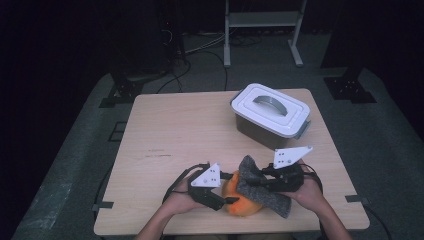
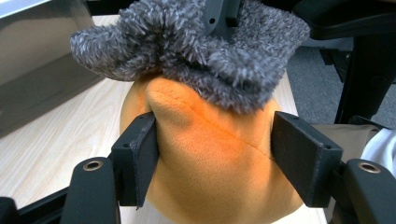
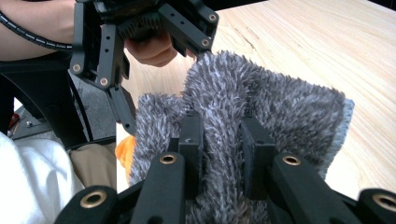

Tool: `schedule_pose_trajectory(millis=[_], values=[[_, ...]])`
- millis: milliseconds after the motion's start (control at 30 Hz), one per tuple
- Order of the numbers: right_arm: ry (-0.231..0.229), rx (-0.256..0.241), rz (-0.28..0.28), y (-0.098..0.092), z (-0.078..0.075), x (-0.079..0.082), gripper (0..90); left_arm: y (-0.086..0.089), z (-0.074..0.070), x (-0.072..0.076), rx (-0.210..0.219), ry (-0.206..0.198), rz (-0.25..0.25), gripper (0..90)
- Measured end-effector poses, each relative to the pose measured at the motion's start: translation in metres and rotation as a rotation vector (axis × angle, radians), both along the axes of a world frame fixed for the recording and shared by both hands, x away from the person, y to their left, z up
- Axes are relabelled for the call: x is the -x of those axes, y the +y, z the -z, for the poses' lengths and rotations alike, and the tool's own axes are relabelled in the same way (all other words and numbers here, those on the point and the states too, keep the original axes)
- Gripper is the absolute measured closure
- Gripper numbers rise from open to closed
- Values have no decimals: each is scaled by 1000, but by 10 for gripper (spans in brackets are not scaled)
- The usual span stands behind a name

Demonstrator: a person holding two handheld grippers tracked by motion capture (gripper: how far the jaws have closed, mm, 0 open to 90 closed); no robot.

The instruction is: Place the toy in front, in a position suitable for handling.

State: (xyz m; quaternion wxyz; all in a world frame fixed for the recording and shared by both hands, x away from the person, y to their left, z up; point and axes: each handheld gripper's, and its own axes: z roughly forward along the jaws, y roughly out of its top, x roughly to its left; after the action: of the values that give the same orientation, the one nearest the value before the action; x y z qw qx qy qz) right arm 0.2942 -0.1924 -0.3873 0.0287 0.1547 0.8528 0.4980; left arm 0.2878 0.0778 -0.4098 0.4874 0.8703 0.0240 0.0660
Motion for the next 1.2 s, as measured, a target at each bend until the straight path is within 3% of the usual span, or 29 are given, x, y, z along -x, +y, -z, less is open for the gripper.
schedule_pose_trajectory(millis=[100,233,500,600,667,733,833,933,1100,1200], values=[[14,37,12,-6,7,-2,728,1,0,-3,1,26,-28,297],[47,38,0,-11,14,2,733,4,1,-8,-12,49,-53,278],[39,62,-34,6,16,11,741,20,4,-20,-28,69,-151,281],[35,63,-49,12,17,12,742,25,3,-22,29,118,-136,280],[39,61,-64,14,18,13,743,24,-1,-21,55,128,-122,280],[42,56,-75,17,19,14,743,21,-2,-19,57,129,-105,280],[43,56,-90,20,18,15,744,15,3,-16,19,129,-71,292],[41,67,-95,18,12,15,746,14,5,-15,27,128,-64,308],[5,0,-34,6,0,11,744,17,6,-16,25,118,-49,318],[23,19,-27,4,10,7,739,18,7,-16,17,113,-51,327]])
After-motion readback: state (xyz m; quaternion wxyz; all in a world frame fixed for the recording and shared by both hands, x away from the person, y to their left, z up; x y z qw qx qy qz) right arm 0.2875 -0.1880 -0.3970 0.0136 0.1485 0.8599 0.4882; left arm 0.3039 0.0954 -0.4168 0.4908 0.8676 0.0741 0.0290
